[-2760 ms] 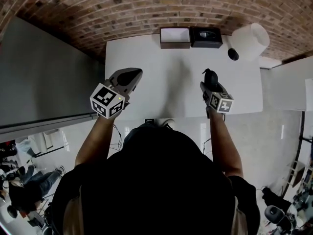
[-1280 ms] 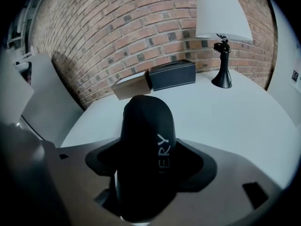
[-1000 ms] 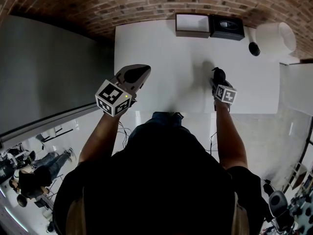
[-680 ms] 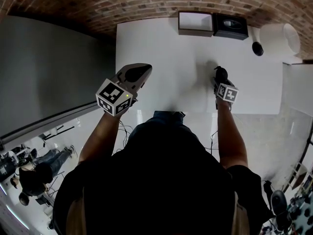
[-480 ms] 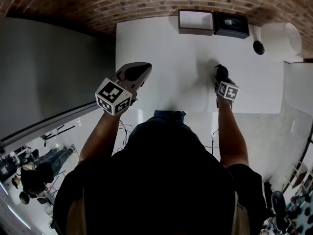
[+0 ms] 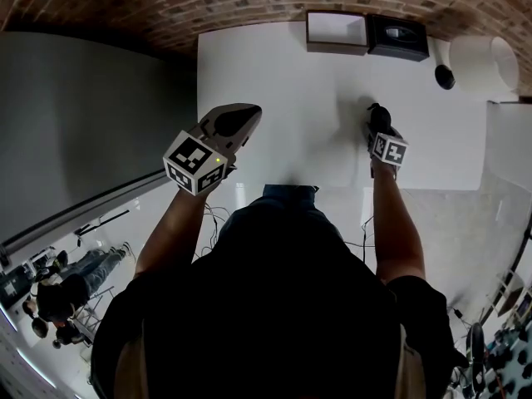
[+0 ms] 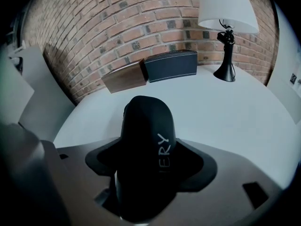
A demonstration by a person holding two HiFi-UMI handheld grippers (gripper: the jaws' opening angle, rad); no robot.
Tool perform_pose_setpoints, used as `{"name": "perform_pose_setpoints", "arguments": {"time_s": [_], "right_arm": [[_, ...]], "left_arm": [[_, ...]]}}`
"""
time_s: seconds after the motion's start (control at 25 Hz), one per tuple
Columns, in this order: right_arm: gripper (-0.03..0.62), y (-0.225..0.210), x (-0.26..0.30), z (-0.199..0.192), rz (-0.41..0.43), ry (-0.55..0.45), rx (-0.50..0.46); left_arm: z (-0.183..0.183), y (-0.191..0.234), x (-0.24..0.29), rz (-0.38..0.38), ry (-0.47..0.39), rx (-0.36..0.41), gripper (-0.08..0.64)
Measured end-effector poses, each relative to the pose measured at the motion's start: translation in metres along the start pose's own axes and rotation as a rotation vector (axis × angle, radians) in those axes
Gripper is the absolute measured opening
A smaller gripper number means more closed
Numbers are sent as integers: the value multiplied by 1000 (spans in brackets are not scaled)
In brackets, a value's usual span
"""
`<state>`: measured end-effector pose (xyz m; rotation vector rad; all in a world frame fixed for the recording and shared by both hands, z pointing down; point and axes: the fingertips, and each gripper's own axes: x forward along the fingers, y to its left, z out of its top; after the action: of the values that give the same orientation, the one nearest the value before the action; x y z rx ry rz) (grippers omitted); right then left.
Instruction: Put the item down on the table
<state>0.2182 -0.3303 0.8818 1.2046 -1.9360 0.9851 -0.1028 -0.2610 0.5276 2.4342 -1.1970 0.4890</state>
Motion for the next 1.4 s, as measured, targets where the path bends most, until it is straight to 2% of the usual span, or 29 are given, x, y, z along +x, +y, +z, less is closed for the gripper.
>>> {"name": "perform_pose_setpoints", "arguments": {"time_s": [0.72, 1.4], "right_arm": [[348, 0, 12, -2, -81, 56, -69], [370, 3, 17, -4, -92, 70, -60]], "left_arm": [[-15, -3, -5, -24, 7, -23, 15], [-23, 6, -8, -27, 5, -43, 15]]}}
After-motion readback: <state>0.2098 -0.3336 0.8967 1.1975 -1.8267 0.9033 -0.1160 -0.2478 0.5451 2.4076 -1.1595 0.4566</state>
